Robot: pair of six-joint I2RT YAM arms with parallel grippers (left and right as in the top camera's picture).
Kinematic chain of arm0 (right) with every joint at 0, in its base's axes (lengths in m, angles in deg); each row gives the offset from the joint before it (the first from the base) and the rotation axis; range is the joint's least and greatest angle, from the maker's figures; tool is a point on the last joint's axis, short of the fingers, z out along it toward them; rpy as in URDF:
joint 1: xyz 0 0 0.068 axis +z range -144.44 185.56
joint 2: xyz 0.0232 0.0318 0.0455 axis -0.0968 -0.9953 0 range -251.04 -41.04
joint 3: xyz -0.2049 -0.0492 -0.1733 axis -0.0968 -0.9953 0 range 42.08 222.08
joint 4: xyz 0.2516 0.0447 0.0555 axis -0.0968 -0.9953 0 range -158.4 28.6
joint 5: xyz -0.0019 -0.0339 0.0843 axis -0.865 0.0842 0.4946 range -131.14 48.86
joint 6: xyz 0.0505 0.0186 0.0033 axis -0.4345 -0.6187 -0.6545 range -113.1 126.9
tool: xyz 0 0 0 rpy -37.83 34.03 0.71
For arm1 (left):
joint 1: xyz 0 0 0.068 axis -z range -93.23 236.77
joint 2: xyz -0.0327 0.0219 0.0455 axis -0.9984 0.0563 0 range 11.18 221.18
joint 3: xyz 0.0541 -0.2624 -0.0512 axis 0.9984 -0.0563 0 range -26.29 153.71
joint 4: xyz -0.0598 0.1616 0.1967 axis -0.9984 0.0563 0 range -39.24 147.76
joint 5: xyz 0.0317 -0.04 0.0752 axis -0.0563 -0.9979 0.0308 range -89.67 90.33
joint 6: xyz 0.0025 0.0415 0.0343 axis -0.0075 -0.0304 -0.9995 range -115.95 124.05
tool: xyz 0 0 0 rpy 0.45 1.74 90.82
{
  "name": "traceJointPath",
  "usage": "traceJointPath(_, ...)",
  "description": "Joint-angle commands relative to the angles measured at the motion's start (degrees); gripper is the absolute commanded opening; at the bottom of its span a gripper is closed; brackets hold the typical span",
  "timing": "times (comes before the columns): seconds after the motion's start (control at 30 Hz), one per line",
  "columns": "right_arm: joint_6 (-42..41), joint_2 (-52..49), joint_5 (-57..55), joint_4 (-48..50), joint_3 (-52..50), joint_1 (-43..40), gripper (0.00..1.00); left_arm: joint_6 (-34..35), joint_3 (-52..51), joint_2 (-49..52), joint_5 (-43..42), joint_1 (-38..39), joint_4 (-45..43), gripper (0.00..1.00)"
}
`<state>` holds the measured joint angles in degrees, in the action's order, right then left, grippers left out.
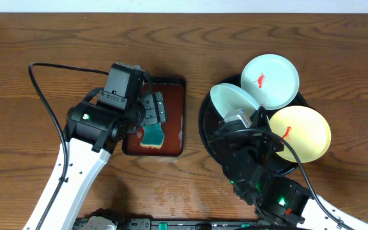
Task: Clean dirty plates on tray and stack at the side
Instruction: 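Lift the pale green plate with the right gripper and set it right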
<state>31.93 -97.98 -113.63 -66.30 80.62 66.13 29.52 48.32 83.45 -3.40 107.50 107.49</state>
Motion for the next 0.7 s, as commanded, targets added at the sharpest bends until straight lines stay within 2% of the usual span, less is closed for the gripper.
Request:
traceJointPath(0.0, 5.49, 0.31, -4.94, 0.85, 1.09, 1.09, 0.01, -0.15, 1.01, 0.02, 0.09, -0.20, 0.17, 0.86)
traceJointPath(0.37, 5.38, 0.31, -5.46, 0.85, 1.09, 1.07, 0.01, -0.15, 1.01, 0.02, 0.07, -0.20, 0.17, 0.86)
traceJointPath(0.67, 1.49, 0.31, -5.46, 0.79, 1.09, 1.01, 0.01, -0.15, 1.01, 0.02, 0.09, -0.20, 0.17, 0.86)
